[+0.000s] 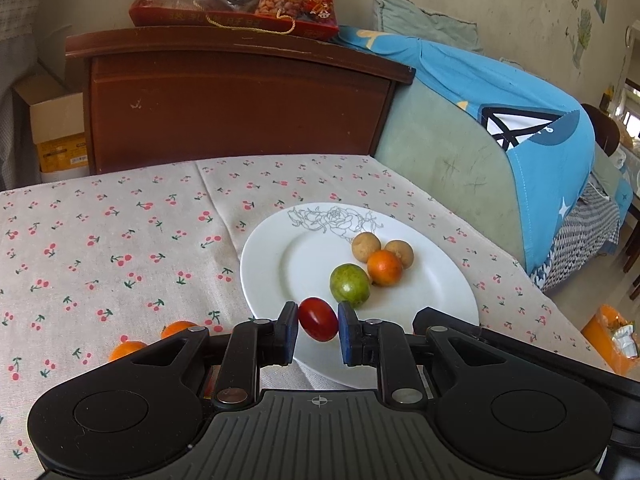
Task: Organize fruits
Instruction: 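Carry the tomato and tangerine onto the plate and open both tools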
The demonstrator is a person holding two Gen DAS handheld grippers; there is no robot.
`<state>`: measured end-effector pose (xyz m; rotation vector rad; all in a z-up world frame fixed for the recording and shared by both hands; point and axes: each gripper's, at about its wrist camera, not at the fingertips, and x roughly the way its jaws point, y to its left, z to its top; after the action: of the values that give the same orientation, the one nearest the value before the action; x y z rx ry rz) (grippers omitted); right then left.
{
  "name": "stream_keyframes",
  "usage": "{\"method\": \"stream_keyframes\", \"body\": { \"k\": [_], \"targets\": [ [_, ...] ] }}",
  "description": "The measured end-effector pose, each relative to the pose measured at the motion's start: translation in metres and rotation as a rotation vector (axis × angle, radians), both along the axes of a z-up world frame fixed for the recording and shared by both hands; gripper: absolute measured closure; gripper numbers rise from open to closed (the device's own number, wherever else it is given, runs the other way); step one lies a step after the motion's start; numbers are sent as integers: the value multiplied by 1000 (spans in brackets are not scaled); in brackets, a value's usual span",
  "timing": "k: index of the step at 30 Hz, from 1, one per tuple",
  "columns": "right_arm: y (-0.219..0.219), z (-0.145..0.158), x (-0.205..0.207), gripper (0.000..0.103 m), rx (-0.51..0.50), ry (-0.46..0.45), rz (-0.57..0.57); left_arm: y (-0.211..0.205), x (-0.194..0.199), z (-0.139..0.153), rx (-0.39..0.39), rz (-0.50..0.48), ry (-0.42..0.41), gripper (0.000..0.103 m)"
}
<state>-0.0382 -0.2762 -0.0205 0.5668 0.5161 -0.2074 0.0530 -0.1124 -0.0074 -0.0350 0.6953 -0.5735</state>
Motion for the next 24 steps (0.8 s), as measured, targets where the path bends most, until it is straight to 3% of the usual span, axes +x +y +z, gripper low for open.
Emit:
{"method": "stream_keyframes", "body": {
  "k": [2,8,15,20,24],
  "targets": [
    [-2,1,-1,68,7,-6,-7,-1,0,1,-1,-6,-5,80],
    [-4,3,-3,66,17,-9,-30,3,-2,8,0,25,-24,57],
    [2,6,-5,54,-1,-3,-15,16,-8,19,-9,59,-27,37],
    [7,9,-8,47,-11,0,3,30,-16,27,-12,77,-33,27],
    [12,10,-11,45,-24,9,25,42,-24,30,-13,90,-26,25]
  ]
}}
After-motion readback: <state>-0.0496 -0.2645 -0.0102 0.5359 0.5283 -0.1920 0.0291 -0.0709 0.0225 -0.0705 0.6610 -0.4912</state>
